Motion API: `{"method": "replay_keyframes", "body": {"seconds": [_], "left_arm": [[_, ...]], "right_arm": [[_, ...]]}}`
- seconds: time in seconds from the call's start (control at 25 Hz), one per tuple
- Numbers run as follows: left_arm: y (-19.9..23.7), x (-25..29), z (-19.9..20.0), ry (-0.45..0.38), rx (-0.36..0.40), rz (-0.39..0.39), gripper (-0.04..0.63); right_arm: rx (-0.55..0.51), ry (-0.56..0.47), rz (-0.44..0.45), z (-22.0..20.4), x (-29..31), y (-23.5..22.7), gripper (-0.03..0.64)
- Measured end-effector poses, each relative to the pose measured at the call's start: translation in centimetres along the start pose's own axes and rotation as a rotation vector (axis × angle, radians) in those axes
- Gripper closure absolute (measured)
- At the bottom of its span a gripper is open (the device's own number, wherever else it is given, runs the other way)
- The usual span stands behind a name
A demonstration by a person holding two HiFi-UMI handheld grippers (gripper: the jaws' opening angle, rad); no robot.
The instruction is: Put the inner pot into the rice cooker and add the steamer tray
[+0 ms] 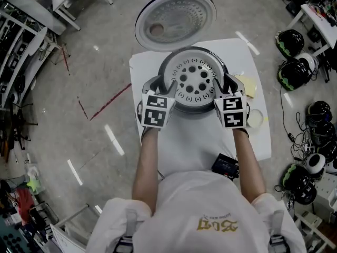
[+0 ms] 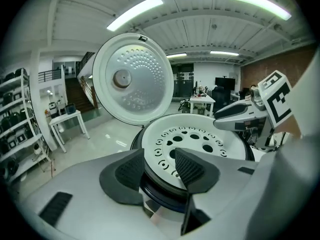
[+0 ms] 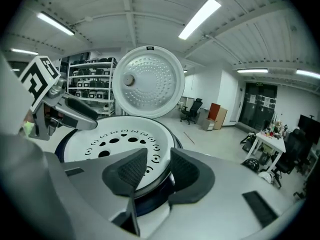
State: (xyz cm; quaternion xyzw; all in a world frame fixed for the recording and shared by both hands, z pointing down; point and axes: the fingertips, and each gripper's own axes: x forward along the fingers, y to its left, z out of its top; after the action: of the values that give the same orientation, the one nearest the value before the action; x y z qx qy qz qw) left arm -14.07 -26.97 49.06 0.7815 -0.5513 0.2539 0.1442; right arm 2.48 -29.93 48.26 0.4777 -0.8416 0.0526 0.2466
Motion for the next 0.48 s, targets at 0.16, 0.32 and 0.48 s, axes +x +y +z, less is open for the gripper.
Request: {"method": "replay_keyframes", "body": {"seconds": [0.16,0.32,0.48], "left_arm": [[-0.07,0.3,-0.32,0.015,0.043,0.016,0.393],[-0.24,0.42,-0.12,-0.002,0.04,0.02,0.39],[-0.24,-0.37,0.51,-0.029,0.01,0.028,0.39]], "right_arm": [[0.006,-0.008,0.0,-0.02,0.25,0.16,0.462],[0.017,-0.012,0.007,-0.03,-0.04,-0.18,0.46],[0.064,-0.044,0.008,0.19,-0.63,-0.58,0.462]]}}
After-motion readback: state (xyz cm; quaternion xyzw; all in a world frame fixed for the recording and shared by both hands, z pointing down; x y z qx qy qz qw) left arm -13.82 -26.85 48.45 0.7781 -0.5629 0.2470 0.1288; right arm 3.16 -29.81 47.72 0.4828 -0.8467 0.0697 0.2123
